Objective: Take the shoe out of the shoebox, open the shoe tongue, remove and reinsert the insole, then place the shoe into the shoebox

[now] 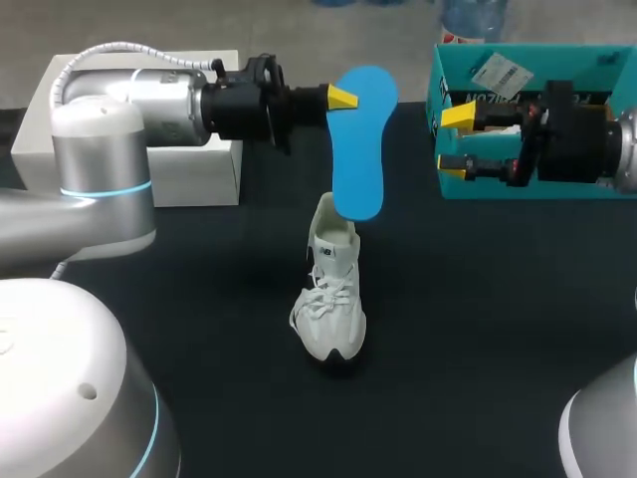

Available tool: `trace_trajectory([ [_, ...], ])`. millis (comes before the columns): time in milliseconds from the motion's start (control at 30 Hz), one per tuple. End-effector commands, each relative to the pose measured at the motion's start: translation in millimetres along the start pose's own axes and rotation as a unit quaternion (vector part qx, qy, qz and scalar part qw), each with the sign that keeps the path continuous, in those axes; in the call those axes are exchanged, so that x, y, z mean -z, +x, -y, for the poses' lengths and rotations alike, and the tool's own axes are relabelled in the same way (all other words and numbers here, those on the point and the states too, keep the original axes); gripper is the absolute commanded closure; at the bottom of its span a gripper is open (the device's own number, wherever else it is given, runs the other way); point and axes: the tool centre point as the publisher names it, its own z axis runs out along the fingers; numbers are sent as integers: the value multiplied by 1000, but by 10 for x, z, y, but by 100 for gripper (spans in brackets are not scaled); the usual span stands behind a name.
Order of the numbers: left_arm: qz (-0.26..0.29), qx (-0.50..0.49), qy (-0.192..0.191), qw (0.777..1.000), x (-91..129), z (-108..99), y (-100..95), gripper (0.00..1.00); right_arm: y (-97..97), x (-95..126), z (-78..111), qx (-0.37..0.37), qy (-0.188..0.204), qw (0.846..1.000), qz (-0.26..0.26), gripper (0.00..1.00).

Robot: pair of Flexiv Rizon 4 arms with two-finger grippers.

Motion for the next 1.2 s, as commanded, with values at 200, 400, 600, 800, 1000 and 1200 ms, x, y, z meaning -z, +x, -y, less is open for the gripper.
trace_trajectory([
  [200,-13,-133,15,991,8,80,-48,100,-2,-24,-8,-1,0,1000,1,0],
  [400,-8,-274,21,962,13,117,48,100,-2,-24,-8,-1,0,1000,1,0],
  [600,-23,-404,21,914,40,100,149,100,-2,-24,-8,-1,0,1000,1,0],
  [800,-28,-530,19,847,69,80,146,100,-2,-24,-8,-1,0,1000,1,0],
  [1000,-16,-523,15,852,66,78,148,100,-2,-24,-8,-1,0,1000,1,0],
  [1200,-16,-523,15,852,66,78,148,100,-2,-24,-8,-1,0,1000,1,0],
])
